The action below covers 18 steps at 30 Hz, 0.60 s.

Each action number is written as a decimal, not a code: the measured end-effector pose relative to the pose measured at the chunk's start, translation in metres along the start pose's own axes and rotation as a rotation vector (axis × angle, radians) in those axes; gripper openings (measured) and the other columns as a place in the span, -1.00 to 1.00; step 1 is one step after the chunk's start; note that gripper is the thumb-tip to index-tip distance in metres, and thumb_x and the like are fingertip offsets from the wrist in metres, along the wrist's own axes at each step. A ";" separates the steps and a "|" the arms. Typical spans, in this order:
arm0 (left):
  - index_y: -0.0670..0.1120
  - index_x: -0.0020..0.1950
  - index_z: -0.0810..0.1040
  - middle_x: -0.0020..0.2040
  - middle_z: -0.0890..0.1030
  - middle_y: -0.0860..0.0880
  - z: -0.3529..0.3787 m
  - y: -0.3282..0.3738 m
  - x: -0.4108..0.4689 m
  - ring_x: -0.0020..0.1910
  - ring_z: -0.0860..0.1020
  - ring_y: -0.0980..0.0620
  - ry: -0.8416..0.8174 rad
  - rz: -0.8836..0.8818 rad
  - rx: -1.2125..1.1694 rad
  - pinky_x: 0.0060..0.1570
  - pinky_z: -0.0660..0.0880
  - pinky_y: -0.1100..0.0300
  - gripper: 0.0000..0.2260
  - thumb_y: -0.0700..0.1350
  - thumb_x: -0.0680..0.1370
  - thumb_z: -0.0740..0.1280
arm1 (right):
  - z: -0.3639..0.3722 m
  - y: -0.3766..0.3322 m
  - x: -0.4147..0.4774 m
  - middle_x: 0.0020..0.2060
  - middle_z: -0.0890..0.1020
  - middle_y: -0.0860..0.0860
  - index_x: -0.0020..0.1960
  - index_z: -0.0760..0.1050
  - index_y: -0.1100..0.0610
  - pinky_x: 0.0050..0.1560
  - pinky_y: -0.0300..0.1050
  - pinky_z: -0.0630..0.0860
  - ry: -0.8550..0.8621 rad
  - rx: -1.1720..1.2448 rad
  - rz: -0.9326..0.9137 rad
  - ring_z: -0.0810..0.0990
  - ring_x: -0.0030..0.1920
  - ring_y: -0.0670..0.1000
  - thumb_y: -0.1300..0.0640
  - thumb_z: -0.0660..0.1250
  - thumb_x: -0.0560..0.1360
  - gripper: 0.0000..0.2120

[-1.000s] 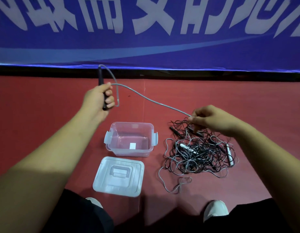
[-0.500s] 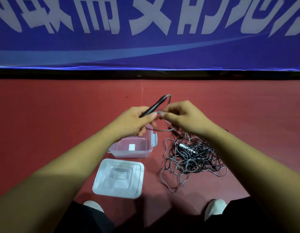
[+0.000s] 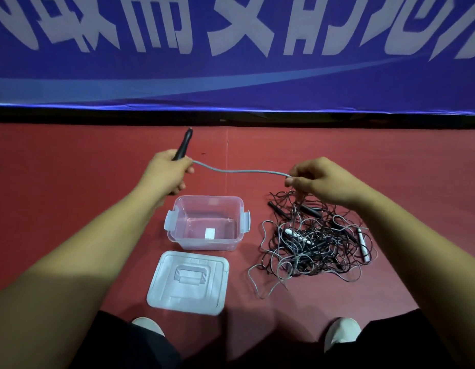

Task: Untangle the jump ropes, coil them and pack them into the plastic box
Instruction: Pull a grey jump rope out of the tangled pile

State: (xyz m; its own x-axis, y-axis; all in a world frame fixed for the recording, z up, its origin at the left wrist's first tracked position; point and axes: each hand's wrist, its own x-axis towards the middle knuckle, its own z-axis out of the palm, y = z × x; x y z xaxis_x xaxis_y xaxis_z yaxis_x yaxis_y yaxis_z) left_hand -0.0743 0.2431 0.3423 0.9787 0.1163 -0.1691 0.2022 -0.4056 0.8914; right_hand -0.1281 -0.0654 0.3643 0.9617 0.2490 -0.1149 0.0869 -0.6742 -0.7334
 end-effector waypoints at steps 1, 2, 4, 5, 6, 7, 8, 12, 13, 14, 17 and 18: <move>-0.09 -0.01 0.56 -0.30 0.56 -0.07 0.002 -0.001 -0.001 -0.67 0.41 0.16 0.027 0.032 0.113 -0.62 0.29 0.34 -0.92 -0.14 0.61 0.28 | 0.002 -0.003 0.000 -0.40 0.61 0.08 -0.11 0.62 0.15 -0.19 0.12 0.54 0.015 0.017 -0.007 0.56 -0.34 0.08 0.12 0.35 0.58 -0.86; -0.10 0.06 0.58 -0.30 0.58 -0.07 0.005 0.000 -0.004 -0.67 0.45 0.15 0.035 0.065 0.145 -0.59 0.32 0.32 -0.90 -0.13 0.60 0.30 | 0.005 -0.007 -0.001 -0.42 0.55 0.08 -0.11 0.63 0.13 -0.28 0.09 0.47 0.026 0.040 -0.017 0.51 -0.38 0.06 0.12 0.35 0.58 -0.86; -0.09 0.16 0.58 -0.12 0.68 -0.04 0.013 0.007 -0.013 -0.65 0.46 0.12 -0.074 0.104 -0.020 -0.62 0.27 0.35 -0.85 -0.15 0.61 0.32 | 0.009 -0.019 -0.002 -0.45 0.43 0.09 -0.11 0.65 0.12 -0.37 -0.08 0.29 0.039 0.107 -0.040 0.36 -0.43 0.02 0.11 0.35 0.58 -0.85; -0.10 0.18 0.58 0.01 0.70 -0.02 0.019 0.013 -0.020 -0.64 0.45 0.12 -0.174 0.114 -0.149 -0.64 0.22 0.36 -0.84 -0.17 0.62 0.30 | 0.011 -0.026 -0.003 -0.48 0.38 0.06 -0.10 0.66 0.14 -0.40 -0.17 0.22 0.036 0.151 -0.053 0.30 -0.45 -0.01 0.12 0.36 0.57 -0.85; -0.11 0.19 0.57 0.10 0.69 0.01 0.025 0.019 -0.028 -0.62 0.44 0.11 -0.272 0.125 -0.243 -0.65 0.19 0.36 -0.84 -0.19 0.63 0.27 | 0.014 -0.032 -0.004 -0.50 0.35 0.02 -0.08 0.66 0.19 -0.44 -0.23 0.18 0.028 0.195 -0.065 0.26 -0.49 -0.04 0.14 0.36 0.57 -0.85; -0.11 0.19 0.56 0.13 0.69 0.02 0.030 0.024 -0.037 -0.61 0.44 0.09 -0.355 0.140 -0.292 -0.65 0.17 0.35 -0.84 -0.19 0.64 0.25 | 0.016 -0.038 -0.004 -0.53 0.34 -0.04 -0.07 0.65 0.23 -0.49 -0.27 0.17 0.018 0.230 -0.077 0.23 -0.52 -0.08 0.16 0.35 0.58 -0.84; -0.11 0.18 0.56 0.11 0.69 0.03 0.034 0.027 -0.045 -0.60 0.44 0.08 -0.420 0.155 -0.306 -0.65 0.16 0.35 -0.84 -0.18 0.65 0.24 | 0.019 -0.042 -0.004 -0.55 0.34 -0.08 -0.05 0.64 0.27 -0.52 -0.29 0.18 0.016 0.250 -0.087 0.23 -0.55 -0.12 0.18 0.34 0.58 -0.83; -0.12 -0.07 0.53 -0.32 0.59 -0.01 0.043 0.028 -0.054 -0.64 0.32 0.10 -0.530 0.240 -0.199 -0.64 0.17 0.34 -0.86 -0.12 0.65 0.25 | 0.027 -0.045 0.001 -0.56 0.37 -0.12 -0.08 0.63 0.28 -0.52 -0.32 0.22 0.057 0.238 -0.090 0.26 -0.55 -0.16 0.16 0.34 0.58 -0.81; -0.11 -0.13 0.50 -0.39 0.49 -0.01 0.043 0.028 -0.052 -0.64 0.29 0.11 -0.505 0.248 -0.202 -0.64 0.17 0.34 -0.84 -0.12 0.64 0.27 | 0.027 -0.043 0.001 -0.56 0.37 -0.12 -0.10 0.63 0.26 -0.51 -0.32 0.23 0.044 0.239 -0.079 0.27 -0.55 -0.16 0.15 0.35 0.58 -0.81; -0.11 -0.16 0.47 -0.42 0.40 0.01 0.041 0.028 -0.049 -0.64 0.26 0.11 -0.461 0.248 -0.230 -0.64 0.16 0.34 -0.83 -0.14 0.64 0.27 | 0.027 -0.040 0.001 -0.55 0.38 -0.11 -0.14 0.62 0.22 -0.51 -0.31 0.25 0.025 0.225 -0.067 0.29 -0.55 -0.14 0.14 0.36 0.58 -0.82; -0.10 -0.18 0.42 -0.47 0.33 0.07 0.030 0.026 -0.033 -0.66 0.23 0.14 -0.289 0.191 -0.393 -0.66 0.12 0.36 -0.82 -0.20 0.63 0.28 | 0.017 -0.024 -0.001 -0.49 0.52 0.04 -0.27 0.53 0.09 -0.47 -0.21 0.35 -0.034 -0.020 -0.046 0.40 -0.51 -0.09 0.09 0.35 0.58 -0.76; -0.09 -0.19 0.42 -0.49 0.33 0.08 0.025 0.025 -0.028 -0.66 0.24 0.15 -0.236 0.165 -0.430 -0.66 0.11 0.36 -0.81 -0.19 0.63 0.28 | 0.012 -0.017 -0.002 -0.44 0.58 0.08 -0.25 0.54 0.10 -0.40 -0.15 0.40 -0.038 -0.109 -0.033 0.44 -0.47 -0.07 0.08 0.35 0.58 -0.76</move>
State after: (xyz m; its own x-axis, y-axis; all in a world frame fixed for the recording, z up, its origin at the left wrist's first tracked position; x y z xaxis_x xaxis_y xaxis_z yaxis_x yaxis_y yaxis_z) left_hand -0.0958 0.2067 0.3588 0.9876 -0.1460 -0.0577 0.0604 0.0139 0.9981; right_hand -0.1347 -0.0463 0.3692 0.9474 0.2971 -0.1188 0.1481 -0.7363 -0.6602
